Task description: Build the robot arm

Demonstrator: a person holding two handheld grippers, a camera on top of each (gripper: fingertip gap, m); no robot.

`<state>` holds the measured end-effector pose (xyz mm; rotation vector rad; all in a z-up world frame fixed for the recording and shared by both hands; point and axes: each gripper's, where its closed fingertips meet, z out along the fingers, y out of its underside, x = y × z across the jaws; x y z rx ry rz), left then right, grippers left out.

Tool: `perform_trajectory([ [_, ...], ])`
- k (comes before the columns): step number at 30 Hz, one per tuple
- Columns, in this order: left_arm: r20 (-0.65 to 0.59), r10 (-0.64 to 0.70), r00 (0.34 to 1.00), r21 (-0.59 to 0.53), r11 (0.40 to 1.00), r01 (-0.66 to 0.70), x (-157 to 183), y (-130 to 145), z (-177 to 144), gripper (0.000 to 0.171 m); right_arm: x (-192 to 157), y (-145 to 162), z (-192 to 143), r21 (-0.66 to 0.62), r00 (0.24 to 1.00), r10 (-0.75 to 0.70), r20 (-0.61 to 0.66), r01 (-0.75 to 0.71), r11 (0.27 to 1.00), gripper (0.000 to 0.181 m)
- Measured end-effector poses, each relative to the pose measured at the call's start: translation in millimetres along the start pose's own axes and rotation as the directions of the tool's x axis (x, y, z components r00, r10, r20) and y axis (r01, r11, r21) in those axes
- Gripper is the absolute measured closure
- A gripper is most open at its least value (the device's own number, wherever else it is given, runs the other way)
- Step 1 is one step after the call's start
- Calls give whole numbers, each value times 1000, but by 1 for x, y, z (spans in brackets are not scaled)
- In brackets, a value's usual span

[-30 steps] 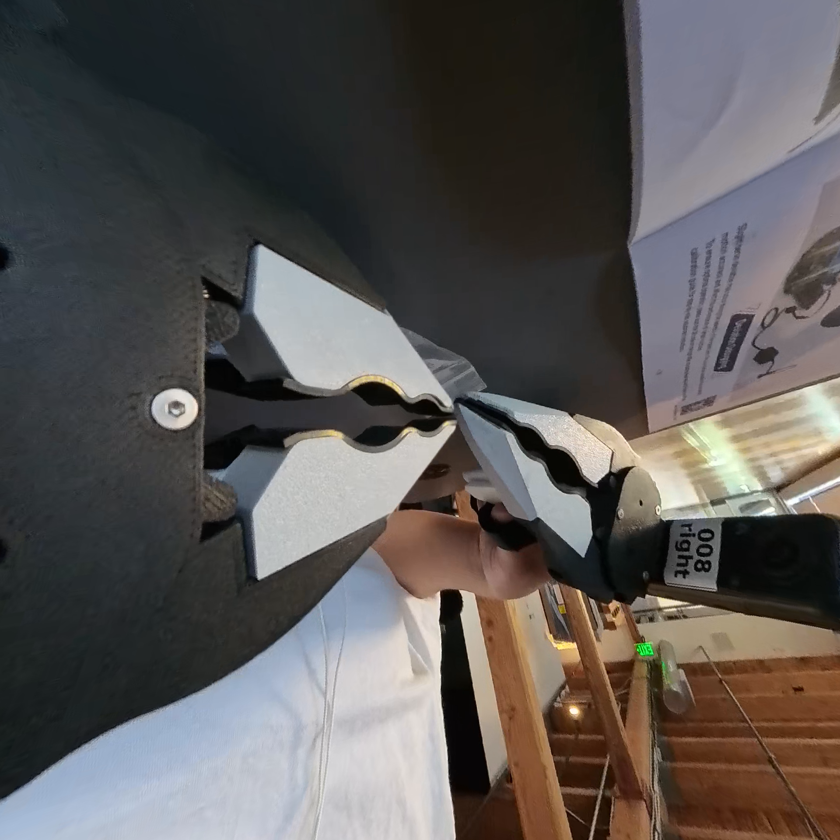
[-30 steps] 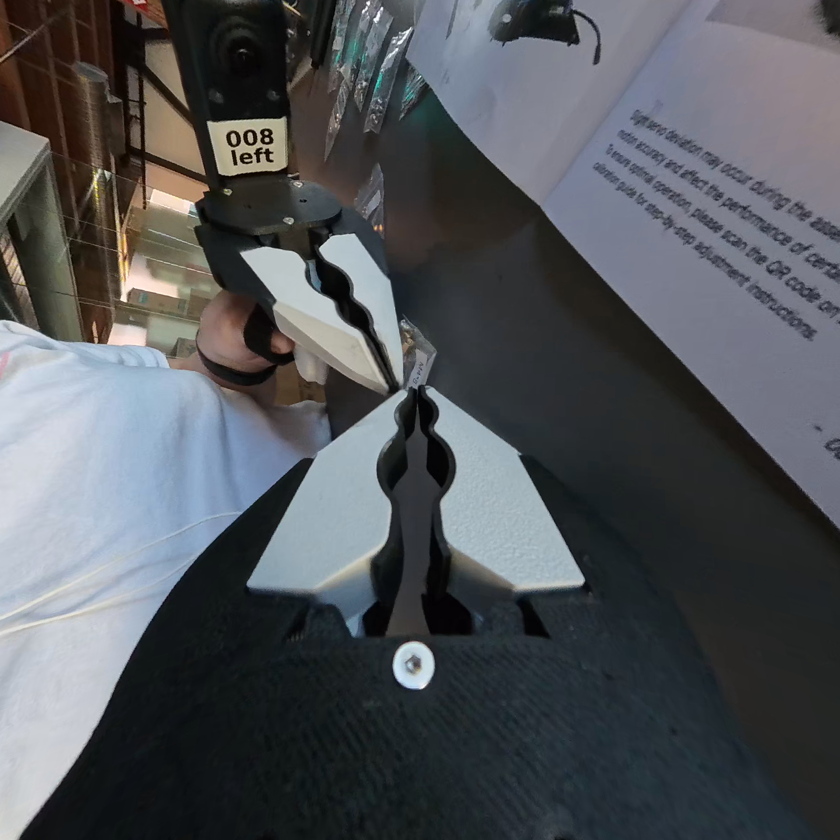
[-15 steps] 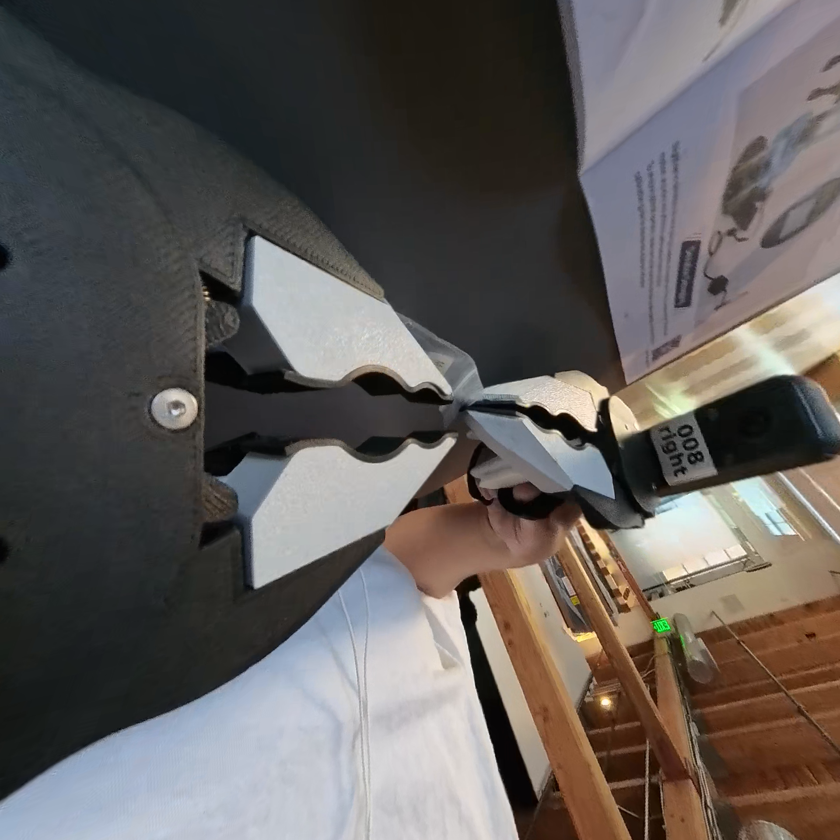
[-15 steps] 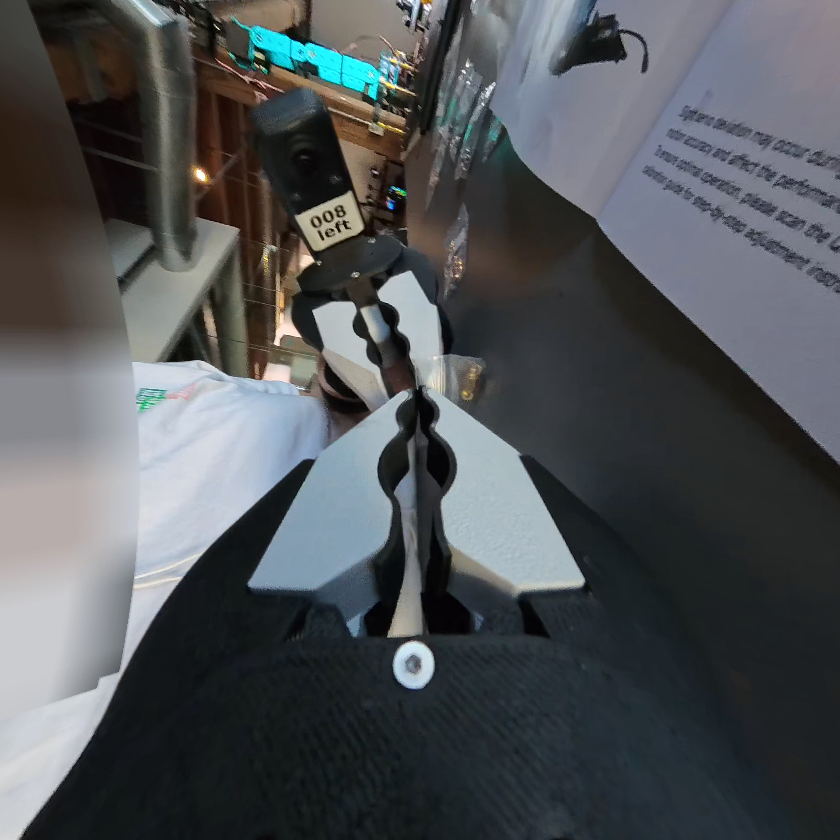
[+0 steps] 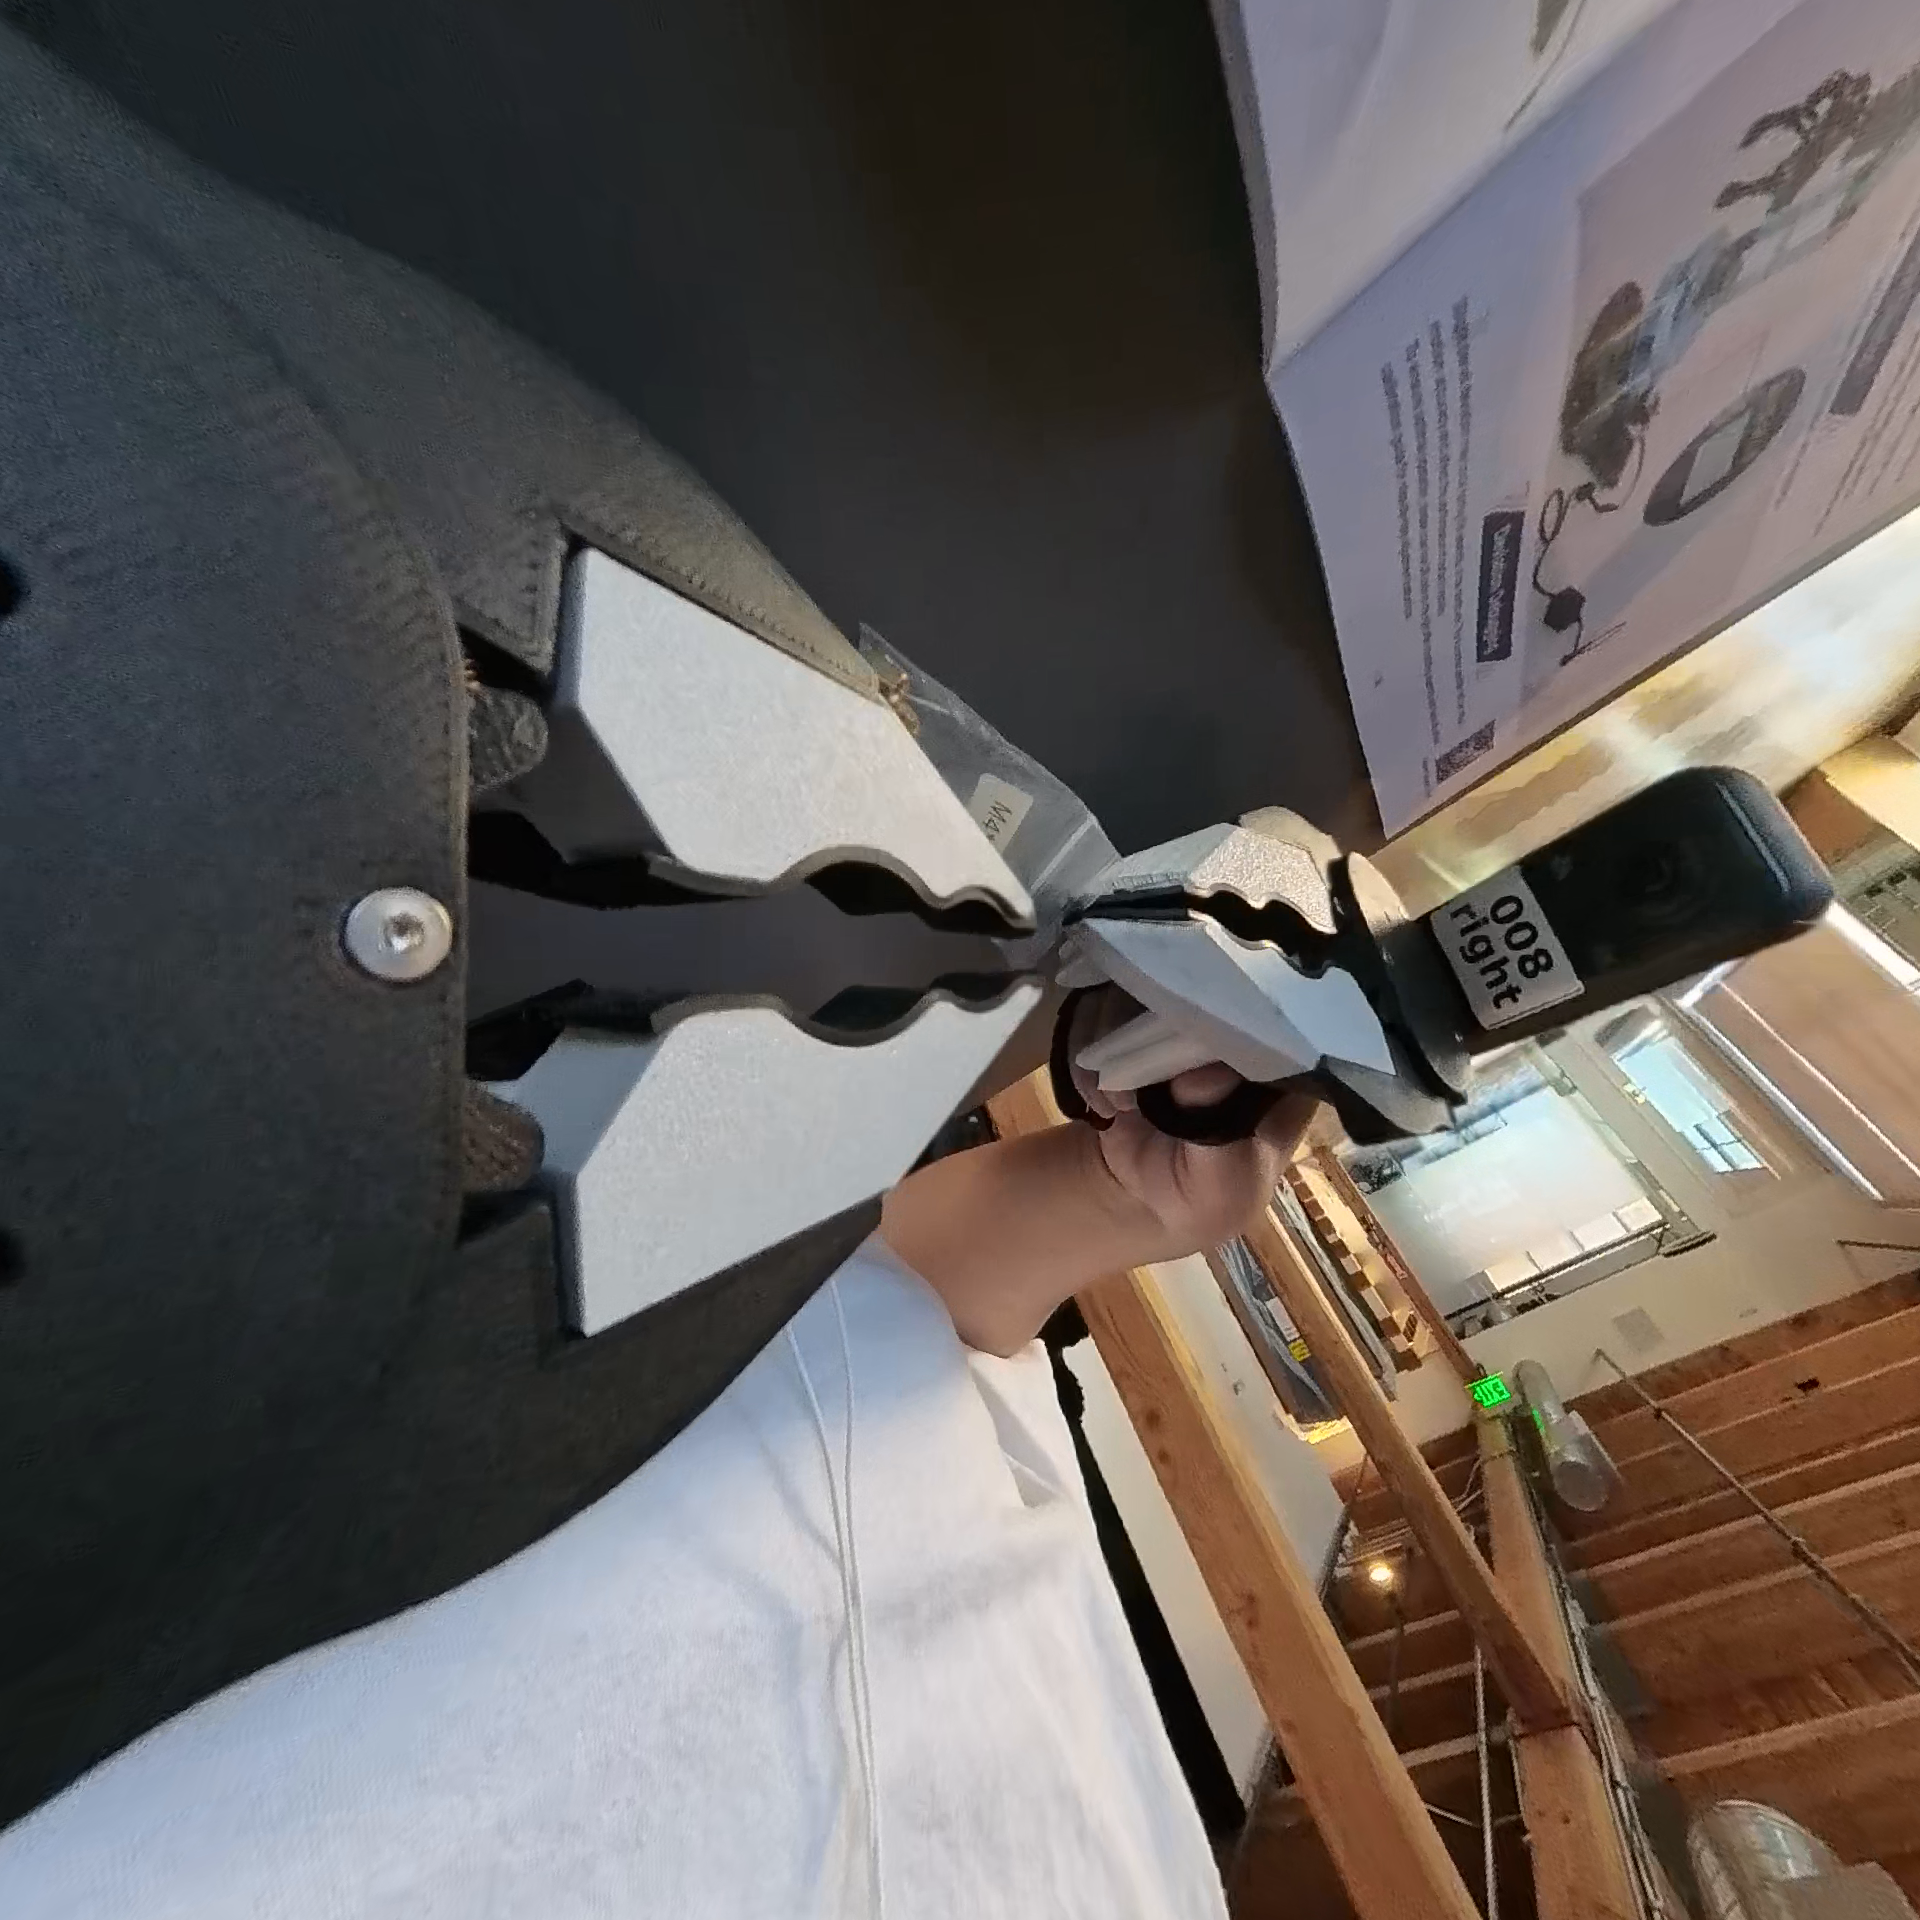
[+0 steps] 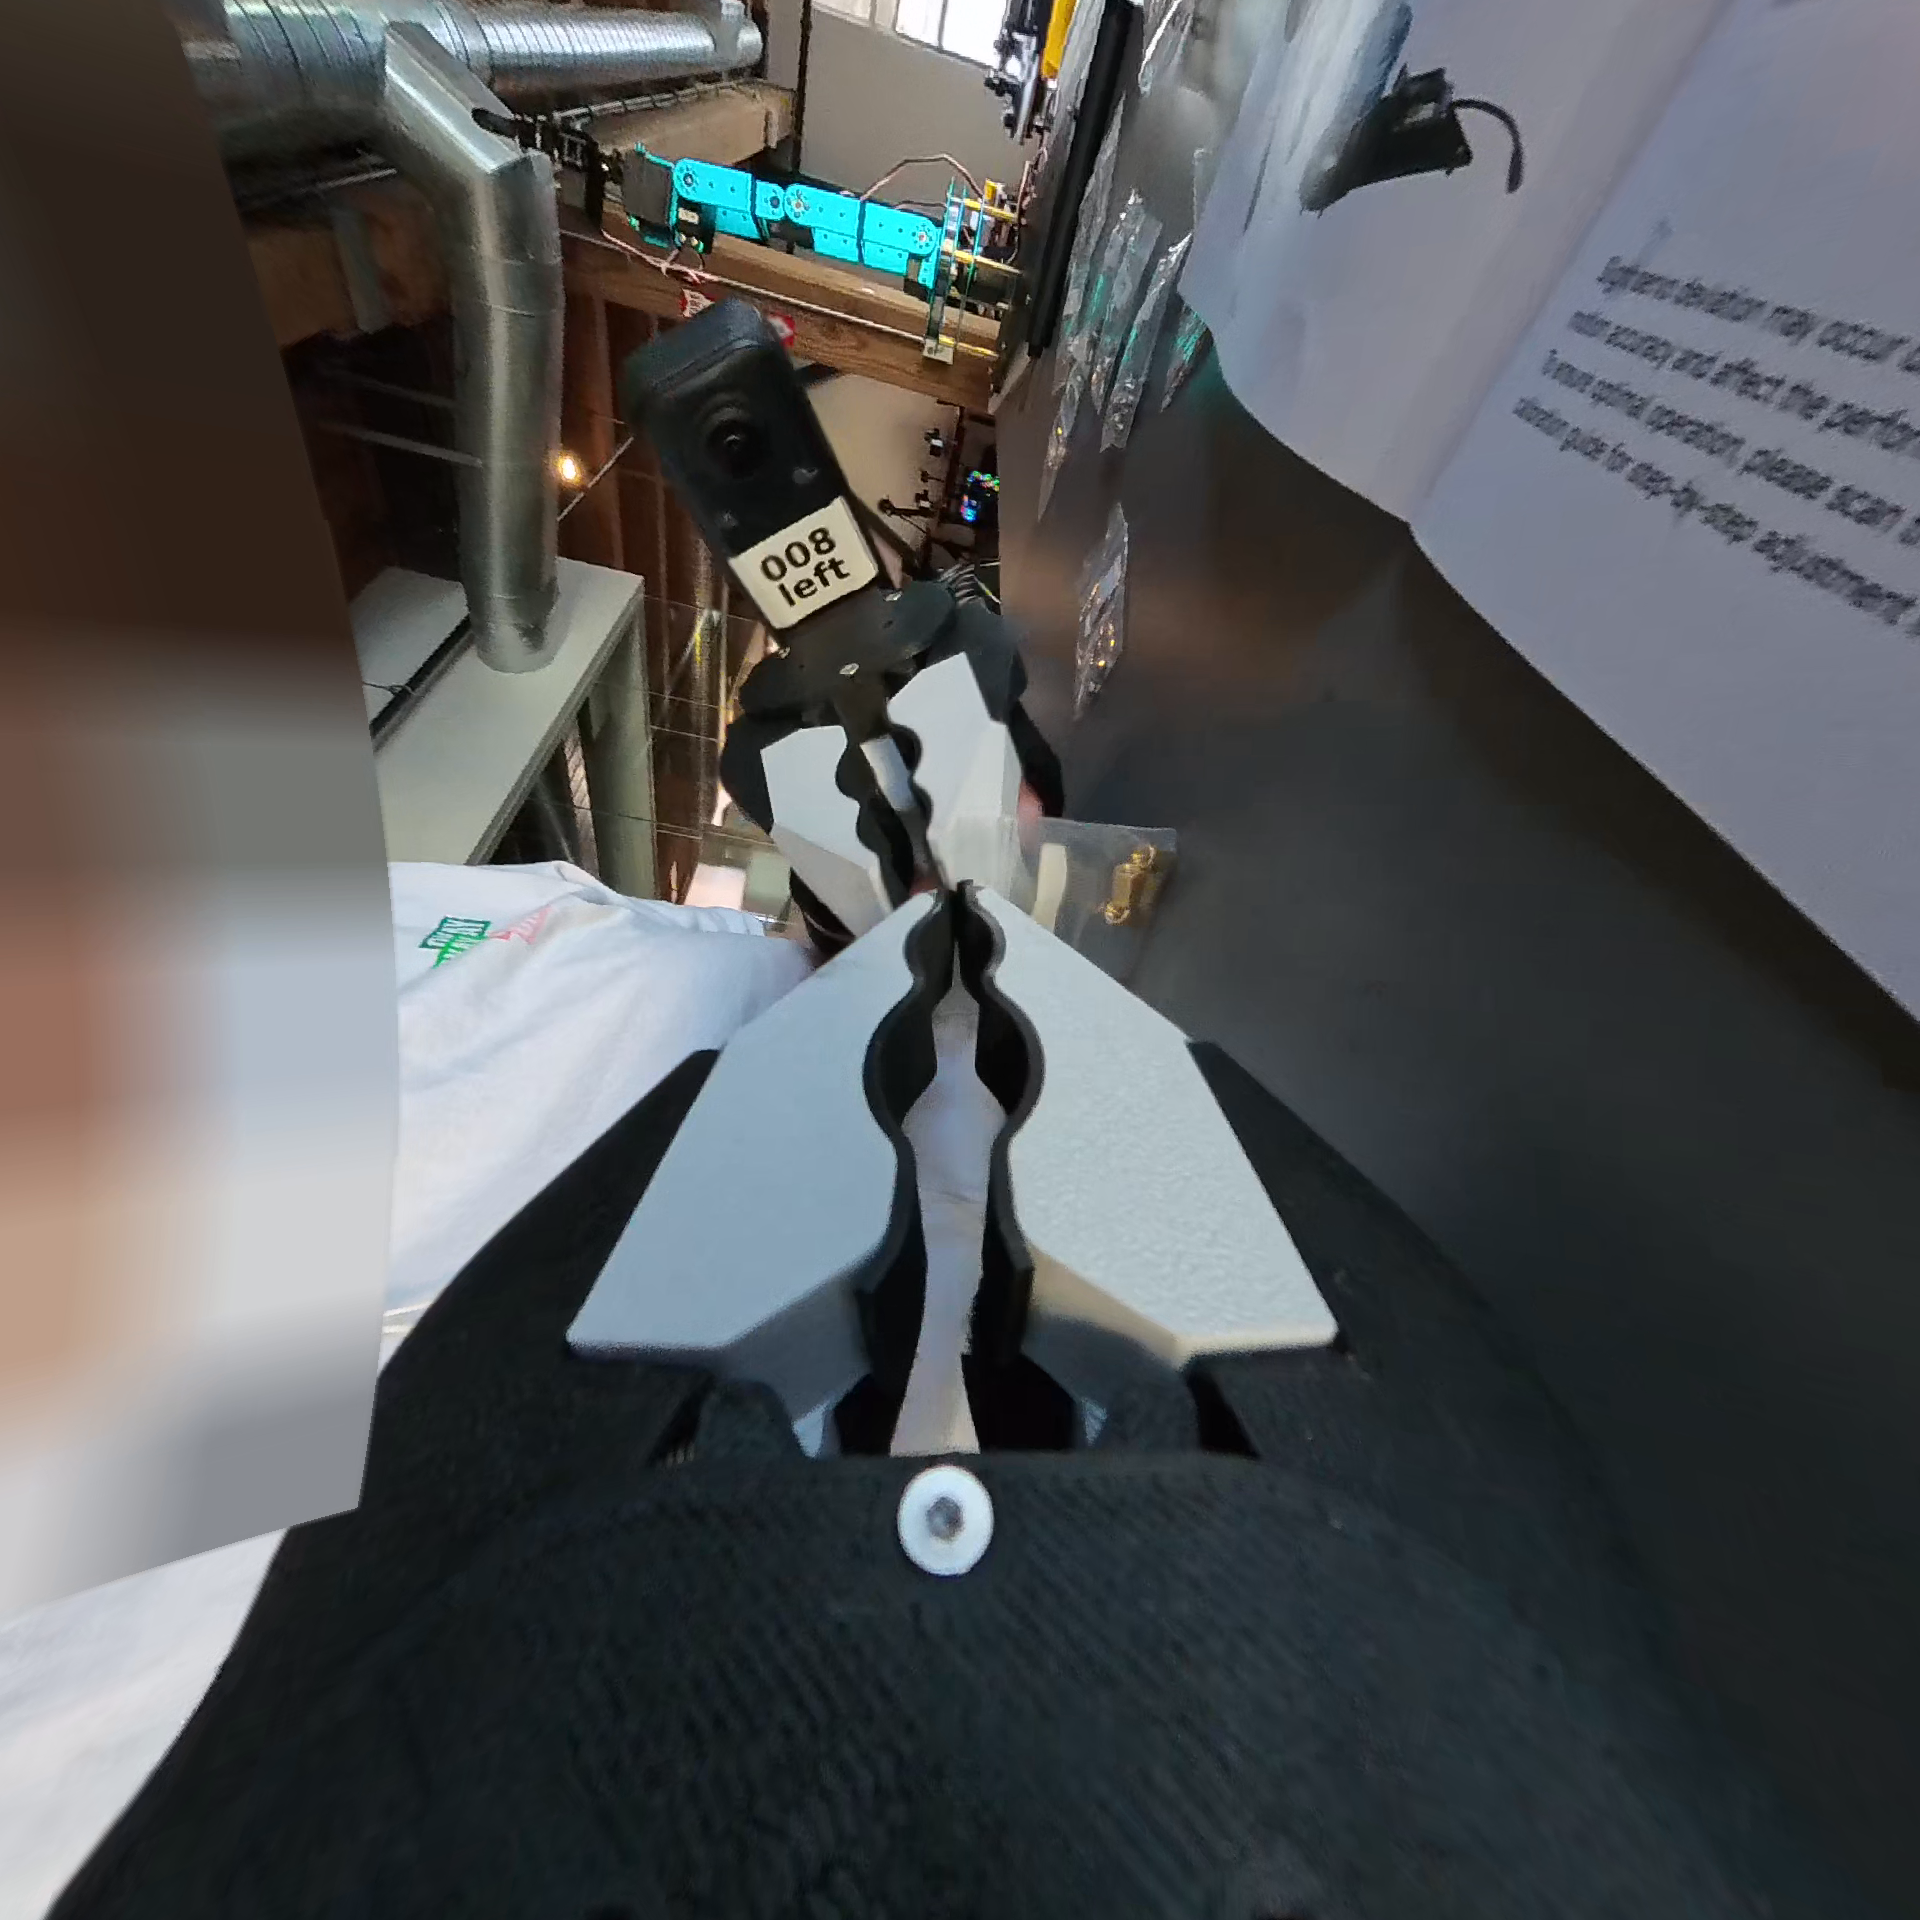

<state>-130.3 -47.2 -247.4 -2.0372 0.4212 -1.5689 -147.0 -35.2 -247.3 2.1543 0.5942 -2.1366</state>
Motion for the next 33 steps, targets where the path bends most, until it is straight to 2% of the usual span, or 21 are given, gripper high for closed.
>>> perform_trajectory([
  [4,1,-23,1000,19,1000,23,-2,-2,-2,167,-2,-2,1,16,1000,13,9,-13,1000,181],
  [10,90,4,996,-4,1000,-3,-10,0,-6,162,-4,-4,2,28,1000,16,14,-16,999,181],
  [16,21,-56,998,12,998,56,-3,-2,-5,162,-3,-2,6,17,1000,4,1,-4,1000,181],
  [21,28,-56,998,-12,998,56,-4,2,-3,171,1,-1,7,11,1000,-6,-30,6,1000,181],
  [33,2,-67,998,4,998,67,-6,1,-2,171,4,-3,4,22,999,6,-31,-5,1000,181],
])
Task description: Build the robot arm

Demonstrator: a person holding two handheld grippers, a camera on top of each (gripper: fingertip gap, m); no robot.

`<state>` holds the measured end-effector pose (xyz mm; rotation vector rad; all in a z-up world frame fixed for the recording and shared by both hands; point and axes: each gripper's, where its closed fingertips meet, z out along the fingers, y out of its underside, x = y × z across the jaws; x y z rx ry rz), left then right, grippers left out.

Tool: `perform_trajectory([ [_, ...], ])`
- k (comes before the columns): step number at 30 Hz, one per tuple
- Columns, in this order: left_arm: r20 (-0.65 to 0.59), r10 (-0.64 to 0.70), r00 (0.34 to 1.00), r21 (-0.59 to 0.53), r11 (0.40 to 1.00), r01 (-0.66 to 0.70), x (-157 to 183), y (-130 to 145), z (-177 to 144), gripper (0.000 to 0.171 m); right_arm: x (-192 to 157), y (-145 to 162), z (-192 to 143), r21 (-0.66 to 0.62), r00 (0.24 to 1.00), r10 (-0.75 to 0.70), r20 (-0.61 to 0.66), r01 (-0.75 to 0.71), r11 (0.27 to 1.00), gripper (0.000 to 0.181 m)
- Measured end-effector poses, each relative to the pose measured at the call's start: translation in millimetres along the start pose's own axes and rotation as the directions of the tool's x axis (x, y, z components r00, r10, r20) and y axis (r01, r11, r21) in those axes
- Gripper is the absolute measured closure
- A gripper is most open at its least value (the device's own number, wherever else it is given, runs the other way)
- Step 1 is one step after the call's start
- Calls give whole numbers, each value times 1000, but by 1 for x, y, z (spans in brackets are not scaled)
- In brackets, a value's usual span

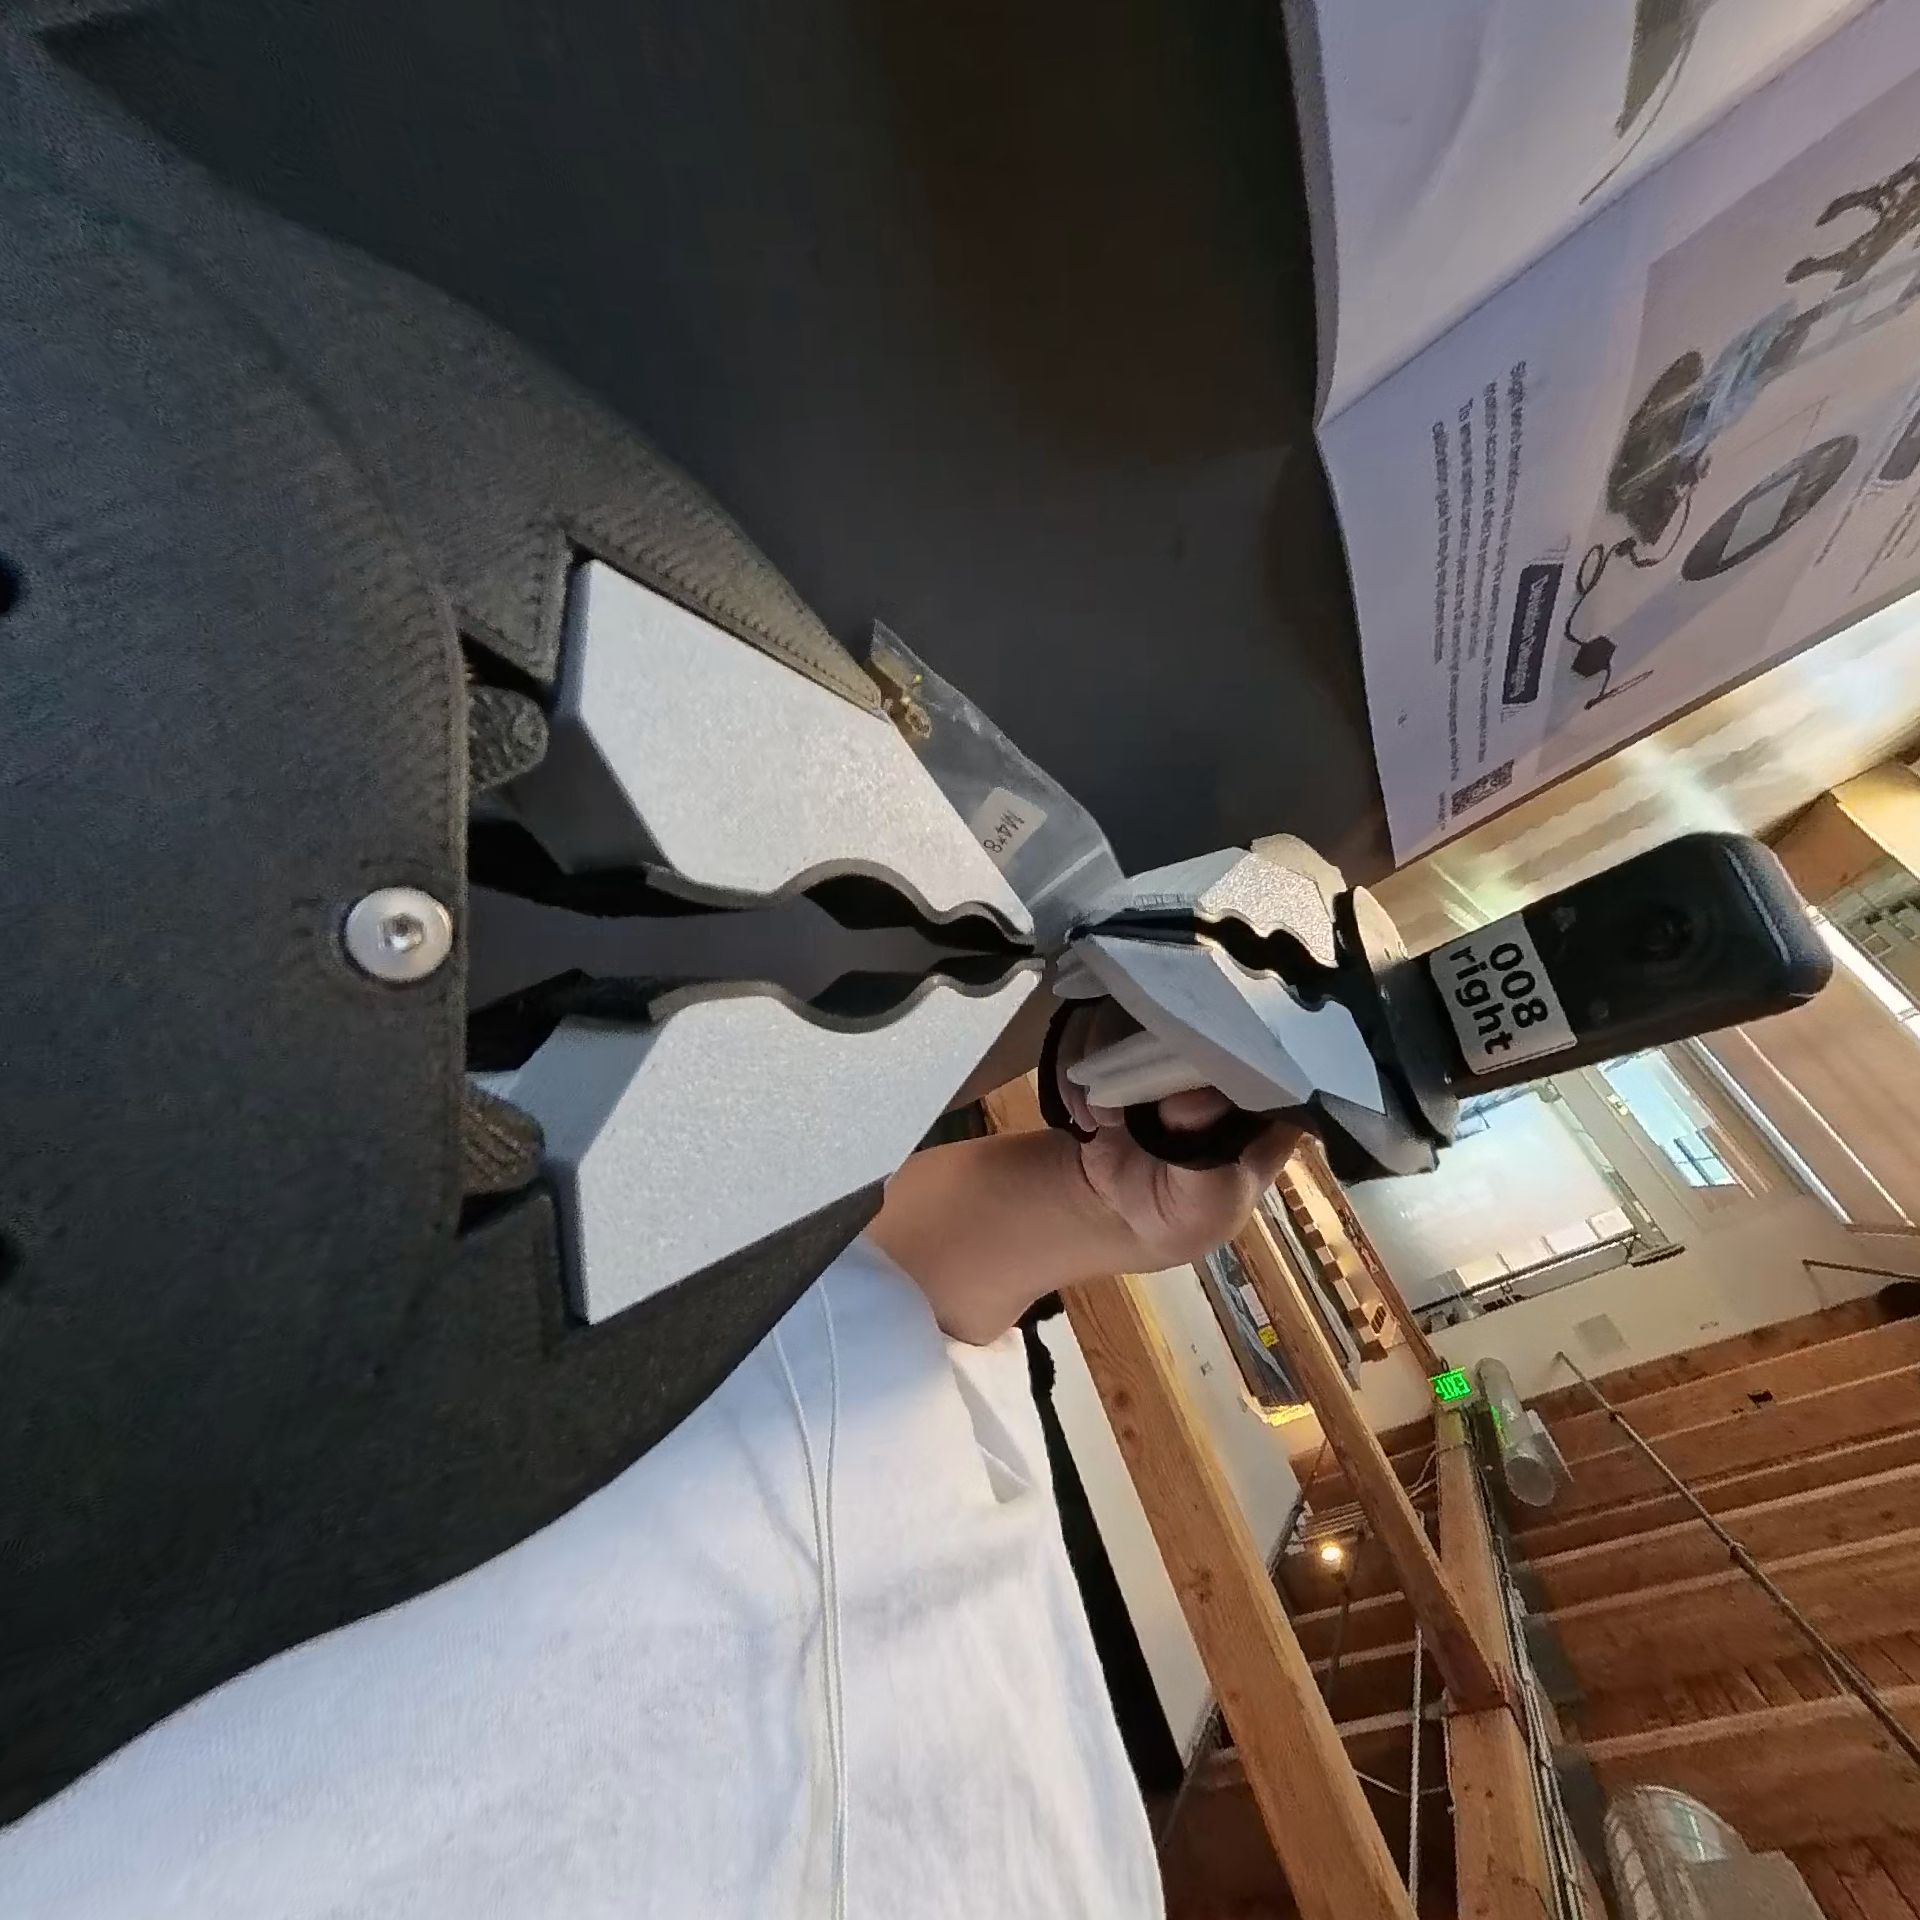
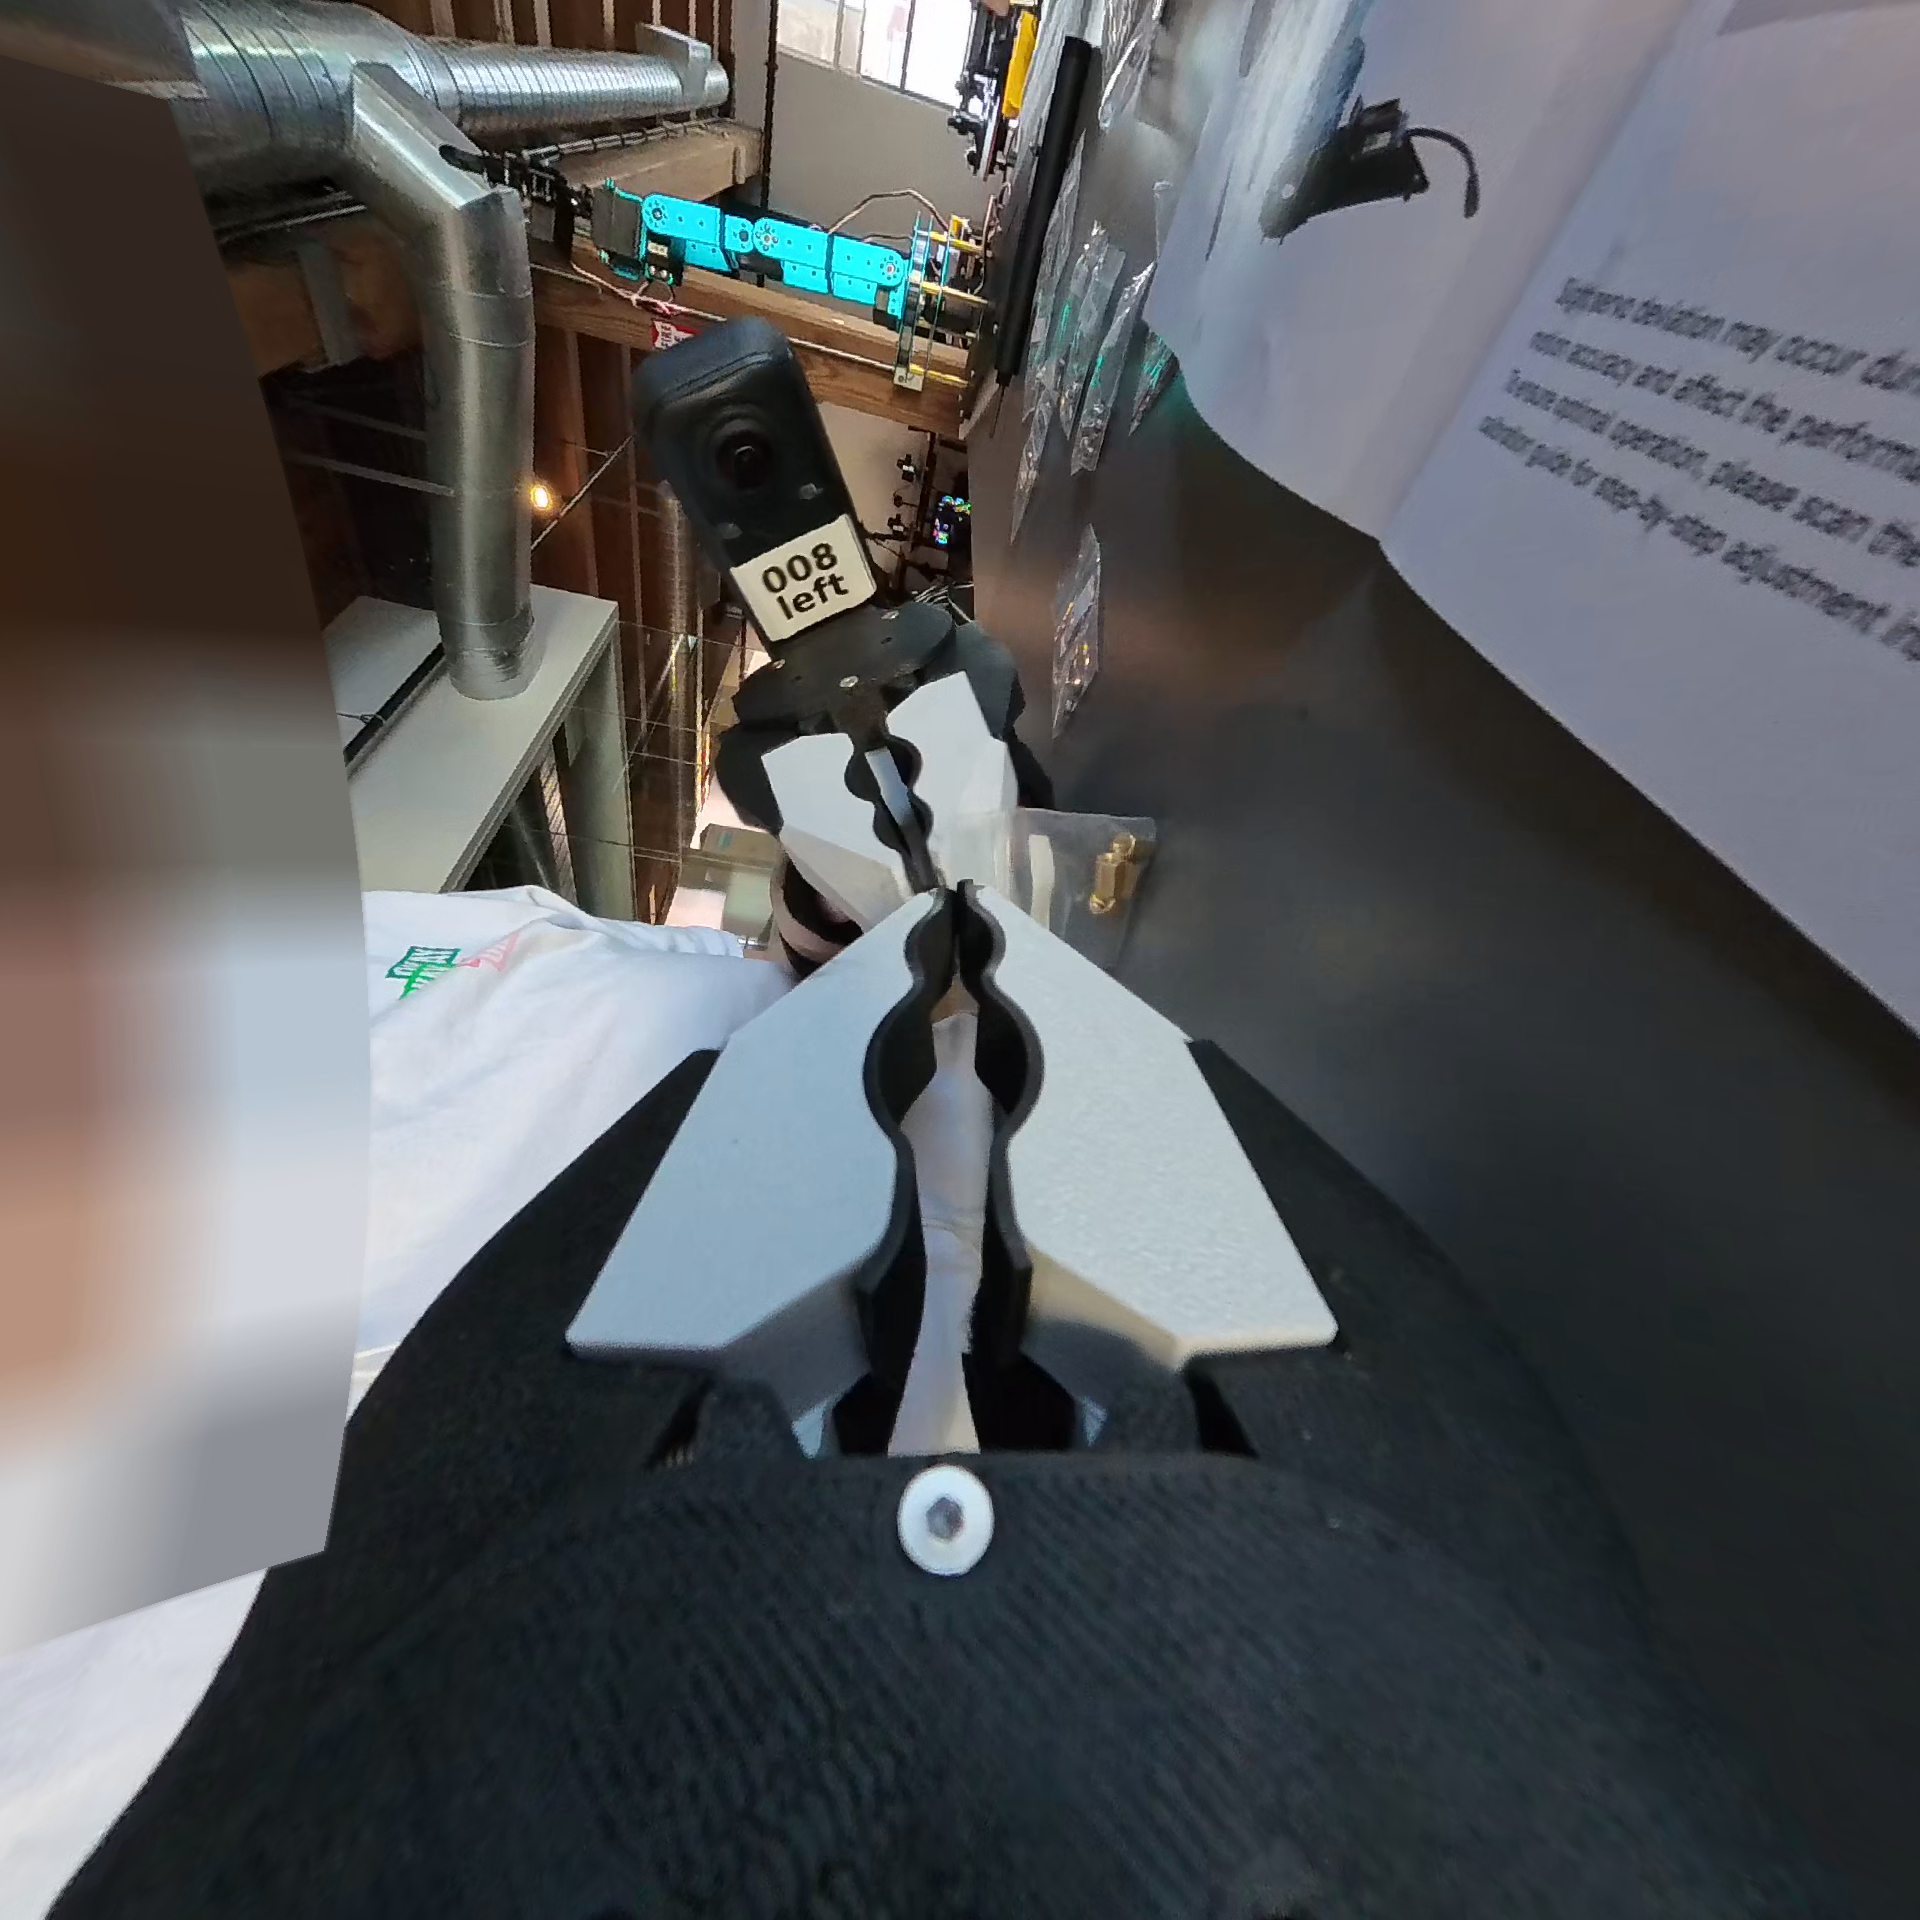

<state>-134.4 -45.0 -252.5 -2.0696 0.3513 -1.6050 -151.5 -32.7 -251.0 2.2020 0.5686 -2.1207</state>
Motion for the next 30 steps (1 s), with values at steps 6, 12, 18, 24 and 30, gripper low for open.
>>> perform_trajectory([
  [6,21,-1,1000,-3,1000,1,-4,0,1,171,-1,0,0,4,1000,0,2,0,1000,181],
  [12,8,-15,1000,8,1000,14,-2,-2,0,171,0,-2,0,7,1000,-10,-10,10,1000,181],
  [18,30,-32,999,17,999,31,-5,-3,-2,163,0,-1,3,-1,1000,-14,-9,14,1000,181],
  [24,39,-50,998,5,999,49,-6,-1,-1,164,1,-1,3,-6,1000,-23,-19,22,1000,181],
  [30,8,-84,996,21,996,84,-4,-2,-1,166,2,-1,3,-4,999,-29,-30,29,1000,181],
])
